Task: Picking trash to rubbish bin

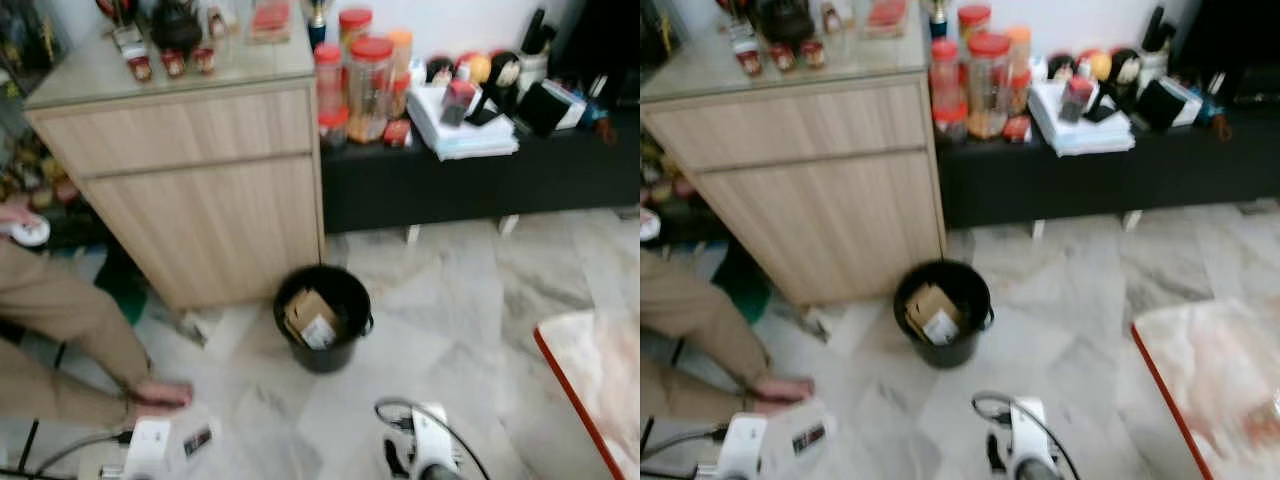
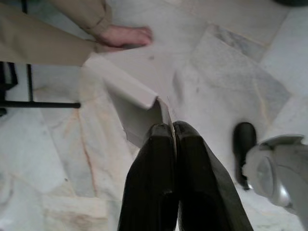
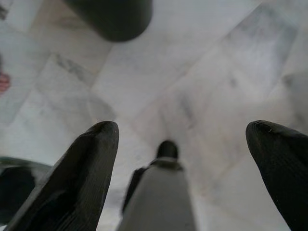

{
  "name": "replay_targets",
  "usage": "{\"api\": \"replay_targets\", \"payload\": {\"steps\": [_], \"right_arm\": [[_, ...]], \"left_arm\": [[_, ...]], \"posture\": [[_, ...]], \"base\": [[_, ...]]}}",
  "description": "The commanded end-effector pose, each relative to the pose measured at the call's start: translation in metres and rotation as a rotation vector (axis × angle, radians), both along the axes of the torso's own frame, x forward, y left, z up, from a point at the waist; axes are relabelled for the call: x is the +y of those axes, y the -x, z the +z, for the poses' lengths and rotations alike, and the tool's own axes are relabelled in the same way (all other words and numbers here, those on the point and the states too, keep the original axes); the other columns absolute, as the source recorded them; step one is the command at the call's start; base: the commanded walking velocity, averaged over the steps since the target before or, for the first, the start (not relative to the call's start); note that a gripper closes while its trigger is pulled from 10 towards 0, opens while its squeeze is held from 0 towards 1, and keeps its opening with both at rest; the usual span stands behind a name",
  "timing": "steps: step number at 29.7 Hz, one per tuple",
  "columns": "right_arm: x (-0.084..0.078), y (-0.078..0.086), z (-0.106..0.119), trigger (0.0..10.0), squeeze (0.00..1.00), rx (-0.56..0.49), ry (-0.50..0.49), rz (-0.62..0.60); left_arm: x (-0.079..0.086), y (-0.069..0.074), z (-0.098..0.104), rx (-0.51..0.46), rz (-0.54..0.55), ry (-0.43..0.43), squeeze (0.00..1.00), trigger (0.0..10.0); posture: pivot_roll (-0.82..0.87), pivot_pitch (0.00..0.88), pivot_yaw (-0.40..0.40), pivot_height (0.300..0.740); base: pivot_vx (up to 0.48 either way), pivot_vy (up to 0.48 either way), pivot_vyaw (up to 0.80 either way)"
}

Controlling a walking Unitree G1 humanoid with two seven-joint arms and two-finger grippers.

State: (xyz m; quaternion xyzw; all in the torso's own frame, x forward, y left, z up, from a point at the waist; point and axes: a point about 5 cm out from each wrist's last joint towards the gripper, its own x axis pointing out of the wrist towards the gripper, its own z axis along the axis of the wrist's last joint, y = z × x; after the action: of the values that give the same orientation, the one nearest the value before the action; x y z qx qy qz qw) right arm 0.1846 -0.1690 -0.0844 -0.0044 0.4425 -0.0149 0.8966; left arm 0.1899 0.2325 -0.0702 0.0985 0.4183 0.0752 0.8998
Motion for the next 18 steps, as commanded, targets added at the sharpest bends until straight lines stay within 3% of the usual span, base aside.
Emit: {"api": "replay_targets", "payload": {"steps": [1, 12, 18], "right_arm": [[0.0135, -0.0025, 0.0006, 10.0, 0.00, -0.012, -0.034, 0.011], [0.0133, -0.0017, 0.0003, 10.0, 0.00, -0.014, -0.039, 0.002], [0.0150, -0.0007, -0.0003, 10.0, 0.00, -0.013, -0.068, -0.033]], "left_arm": [[0.0129, 0.0108, -0.0022, 0.032, 0.017, -0.029, 0.00, 10.0], [0.0121, 0.0090, -0.0016, 0.032, 0.013, -0.028, 0.00, 10.0], [0.0126, 0.0092, -0.0016, 0.031, 0.015, -0.029, 0.00, 10.0]], "posture": [[0.13, 0.124, 0.051, 0.728], [0.13, 0.138, 0.051, 0.728], [0.13, 0.141, 0.052, 0.728]], "base": [[0.266, 0.000, 0.51], [0.268, 0.000, 0.00], [0.284, 0.000, 0.23]]}}
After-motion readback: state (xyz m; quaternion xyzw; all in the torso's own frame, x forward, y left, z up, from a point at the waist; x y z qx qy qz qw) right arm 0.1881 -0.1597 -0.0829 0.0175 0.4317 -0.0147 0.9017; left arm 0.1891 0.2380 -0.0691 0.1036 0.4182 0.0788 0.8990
